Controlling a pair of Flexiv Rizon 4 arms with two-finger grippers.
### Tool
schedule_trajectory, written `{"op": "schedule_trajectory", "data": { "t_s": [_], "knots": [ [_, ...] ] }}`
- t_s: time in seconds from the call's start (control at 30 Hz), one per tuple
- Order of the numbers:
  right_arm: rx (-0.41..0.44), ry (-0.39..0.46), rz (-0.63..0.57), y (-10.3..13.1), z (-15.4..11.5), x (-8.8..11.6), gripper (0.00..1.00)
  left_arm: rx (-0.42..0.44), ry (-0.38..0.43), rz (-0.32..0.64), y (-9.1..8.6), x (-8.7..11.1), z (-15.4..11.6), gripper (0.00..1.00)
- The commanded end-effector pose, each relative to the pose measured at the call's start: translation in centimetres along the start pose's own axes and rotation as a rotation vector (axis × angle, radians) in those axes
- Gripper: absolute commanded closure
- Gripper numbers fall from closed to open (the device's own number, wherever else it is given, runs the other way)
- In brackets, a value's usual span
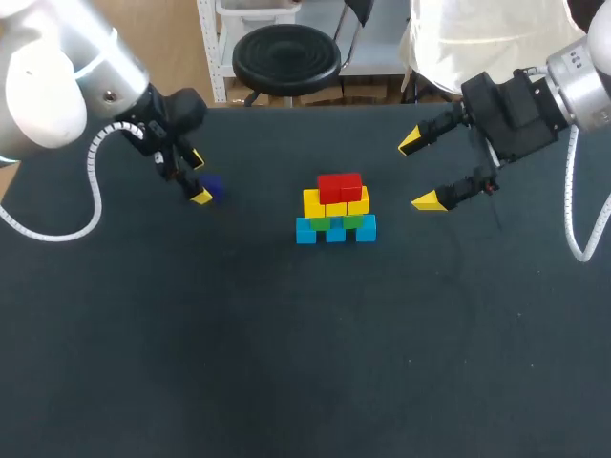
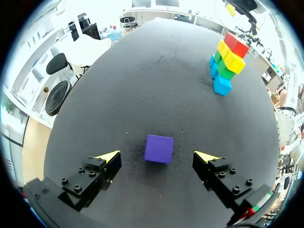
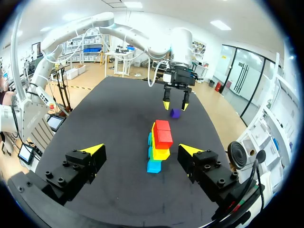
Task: Place the blue cubes, place green cubes on the blue cubes, place the yellow cubes on the green cubes, then place the red cubes on the yellow cubes, and place purple cube on the red cubes.
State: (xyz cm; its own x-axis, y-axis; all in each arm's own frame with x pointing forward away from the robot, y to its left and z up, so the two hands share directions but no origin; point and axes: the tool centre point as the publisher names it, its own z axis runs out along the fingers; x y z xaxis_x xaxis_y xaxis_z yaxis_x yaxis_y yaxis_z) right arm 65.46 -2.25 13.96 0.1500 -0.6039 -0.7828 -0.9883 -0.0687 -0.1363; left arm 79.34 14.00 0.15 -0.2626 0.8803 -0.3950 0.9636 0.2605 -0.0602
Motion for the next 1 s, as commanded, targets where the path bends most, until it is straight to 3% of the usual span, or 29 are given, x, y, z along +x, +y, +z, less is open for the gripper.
{"op": "schedule_trajectory", "data": {
  "t_s": [0.03, 0.4, 0.43, 0.47, 0.5, 0.57, 0.6, 0.73, 0.8, 0.87, 0.9, 0.93, 1.0],
  "knots": [
    [0.000, -0.003, -0.001, -0.01, 0.01, 0.04, 0.00, 0.016, 0.019, 0.002, 0.35, -0.41, 1.00, 0.00],
    [0.000, -0.003, -0.001, -0.01, 0.01, 0.04, 0.00, 0.024, 0.016, 0.000, 0.43, -0.72, 1.35, 0.00],
    [0.000, -0.003, -0.001, -0.01, 0.01, 0.04, 0.00, 0.023, 0.015, 0.001, 0.41, -0.69, 1.27, 0.09],
    [0.000, -0.003, -0.001, -0.01, 0.01, 0.04, 0.00, 0.022, 0.015, 0.002, 0.38, -0.67, 1.23, 0.38],
    [0.000, -0.003, -0.001, -0.01, 0.01, 0.04, 0.00, 0.021, 0.015, 0.001, 0.35, -0.61, 1.18, 0.54],
    [0.000, -0.003, -0.001, -0.01, 0.01, 0.04, 0.00, 0.018, 0.014, 0.000, 0.31, -0.43, 1.13, 0.63],
    [0.000, -0.003, -0.001, -0.01, 0.01, 0.04, 0.00, 0.017, 0.015, -0.001, 0.27, -0.33, 1.14, 0.73],
    [0.000, -0.003, -0.001, -0.01, 0.01, 0.04, 0.00, 0.019, 0.019, -0.010, 0.22, -0.06, 1.27, 0.75],
    [0.000, -0.003, -0.001, -0.01, 0.01, 0.04, 0.00, 0.019, 0.018, -0.013, 0.21, -0.05, 1.27, 0.69],
    [0.000, -0.003, -0.001, -0.01, 0.01, 0.04, 0.00, 0.018, 0.017, -0.015, 0.21, -0.09, 1.17, 0.56],
    [0.000, -0.003, -0.001, -0.01, 0.01, 0.04, 0.00, 0.017, 0.017, -0.016, 0.21, -0.14, 1.09, 0.21],
    [0.000, -0.003, -0.001, -0.01, 0.01, 0.04, 0.00, 0.015, 0.016, -0.016, 0.21, -0.18, 0.99, 0.00],
    [0.000, -0.003, -0.001, -0.01, 0.01, 0.04, 0.00, 0.010, 0.015, -0.014, 0.20, -0.21, 0.82, 0.00]
  ]
}}
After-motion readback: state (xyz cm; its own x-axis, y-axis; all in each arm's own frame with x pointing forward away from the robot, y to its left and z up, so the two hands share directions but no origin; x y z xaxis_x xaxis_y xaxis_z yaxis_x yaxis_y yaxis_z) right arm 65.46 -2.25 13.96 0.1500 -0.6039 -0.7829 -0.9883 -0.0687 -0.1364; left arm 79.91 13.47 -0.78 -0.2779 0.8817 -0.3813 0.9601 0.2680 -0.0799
